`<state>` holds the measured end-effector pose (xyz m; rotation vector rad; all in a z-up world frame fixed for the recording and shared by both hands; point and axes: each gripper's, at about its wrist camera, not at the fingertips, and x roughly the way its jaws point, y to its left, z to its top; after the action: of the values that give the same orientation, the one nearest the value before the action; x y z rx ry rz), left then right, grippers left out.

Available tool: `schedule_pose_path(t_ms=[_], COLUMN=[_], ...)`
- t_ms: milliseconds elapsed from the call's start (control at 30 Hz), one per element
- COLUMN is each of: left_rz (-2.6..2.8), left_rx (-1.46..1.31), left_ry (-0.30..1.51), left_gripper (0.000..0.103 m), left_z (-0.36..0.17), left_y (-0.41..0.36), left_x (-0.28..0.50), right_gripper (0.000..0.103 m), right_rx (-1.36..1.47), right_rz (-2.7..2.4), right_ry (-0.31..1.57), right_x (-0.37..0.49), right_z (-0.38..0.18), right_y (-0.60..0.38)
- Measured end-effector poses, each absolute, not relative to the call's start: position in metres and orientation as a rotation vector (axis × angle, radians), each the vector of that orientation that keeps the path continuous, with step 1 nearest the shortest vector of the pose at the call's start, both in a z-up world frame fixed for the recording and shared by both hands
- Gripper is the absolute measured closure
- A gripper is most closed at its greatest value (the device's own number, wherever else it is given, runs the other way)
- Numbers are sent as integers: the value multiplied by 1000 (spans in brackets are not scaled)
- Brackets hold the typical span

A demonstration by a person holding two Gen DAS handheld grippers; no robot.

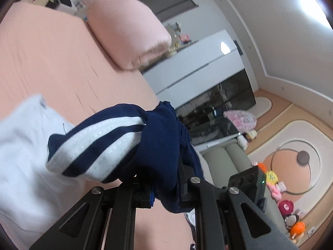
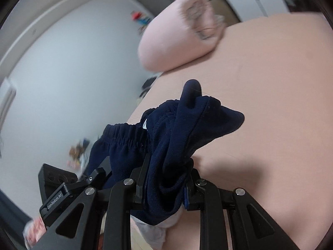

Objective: Fold clothes

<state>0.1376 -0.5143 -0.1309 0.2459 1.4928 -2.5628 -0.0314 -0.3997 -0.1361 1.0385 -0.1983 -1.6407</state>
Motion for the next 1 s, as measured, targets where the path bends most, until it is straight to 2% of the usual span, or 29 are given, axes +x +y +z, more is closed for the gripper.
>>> schedule_pose_path(t_ms=[200, 500, 667, 800, 1000], left_rz=[-2538, -2545, -2513, -2523, -2512], left_rx=[240, 337, 345, 400, 435], left_ry=[1422, 1187, 1245, 1198, 1247], left_gripper=[91, 91, 91, 91, 91], left_z=[-120, -118, -139, -156, -178], left_y=[-539, -550, -560, -561, -568], left_x=[158, 175, 186, 188, 189], right_gripper=[81, 81, 81, 81, 81], right_rx=[979, 1006, 1051, 1177, 1197], right_rz=[-1610, -1598, -1562, -1519, -1534], right_ry=[-43, 52, 3, -71, -12], right_x=[-10, 12, 19, 17, 23], right_z=[-103, -99, -119, -148, -171], right_y=[-448, -476, -482, -483, -487])
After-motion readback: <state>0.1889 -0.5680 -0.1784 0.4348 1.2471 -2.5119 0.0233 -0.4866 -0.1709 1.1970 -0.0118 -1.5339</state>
